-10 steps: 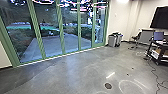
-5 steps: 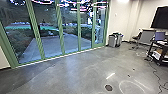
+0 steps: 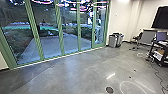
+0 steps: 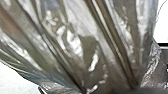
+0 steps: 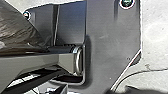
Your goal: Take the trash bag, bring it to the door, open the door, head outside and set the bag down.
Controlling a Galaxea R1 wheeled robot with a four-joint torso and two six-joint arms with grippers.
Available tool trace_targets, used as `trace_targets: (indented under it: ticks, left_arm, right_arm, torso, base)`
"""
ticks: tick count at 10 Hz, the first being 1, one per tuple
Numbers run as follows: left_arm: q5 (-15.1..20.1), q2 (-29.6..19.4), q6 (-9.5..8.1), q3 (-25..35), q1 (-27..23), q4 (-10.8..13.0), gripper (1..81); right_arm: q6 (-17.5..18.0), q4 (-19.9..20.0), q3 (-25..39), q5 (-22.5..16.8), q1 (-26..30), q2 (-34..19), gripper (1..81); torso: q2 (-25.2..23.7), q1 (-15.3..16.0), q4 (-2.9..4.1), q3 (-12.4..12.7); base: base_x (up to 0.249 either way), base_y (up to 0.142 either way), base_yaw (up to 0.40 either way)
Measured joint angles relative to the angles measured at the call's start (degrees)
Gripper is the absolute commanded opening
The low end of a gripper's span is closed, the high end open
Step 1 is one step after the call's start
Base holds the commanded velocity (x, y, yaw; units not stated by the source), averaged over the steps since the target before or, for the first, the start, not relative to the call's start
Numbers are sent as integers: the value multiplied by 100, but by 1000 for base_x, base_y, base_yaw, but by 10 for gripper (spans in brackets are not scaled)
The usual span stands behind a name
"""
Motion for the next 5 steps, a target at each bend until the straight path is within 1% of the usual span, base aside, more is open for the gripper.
trace_targets:
  ticks: [4,5]
  left_arm:
    - [-2,0,-2,0,0,-1,10]
    - [-2,0,-2,0,0,0,10]
  right_arm:
    - [0,0,0,0,0,0,811]
    - [0,0,0,0,0,0,811]
  torso:
    - [0,0,0,0]
    - [-2,0,0,0]
  base:
    - [133,0,0]
    - [135,-64,0]
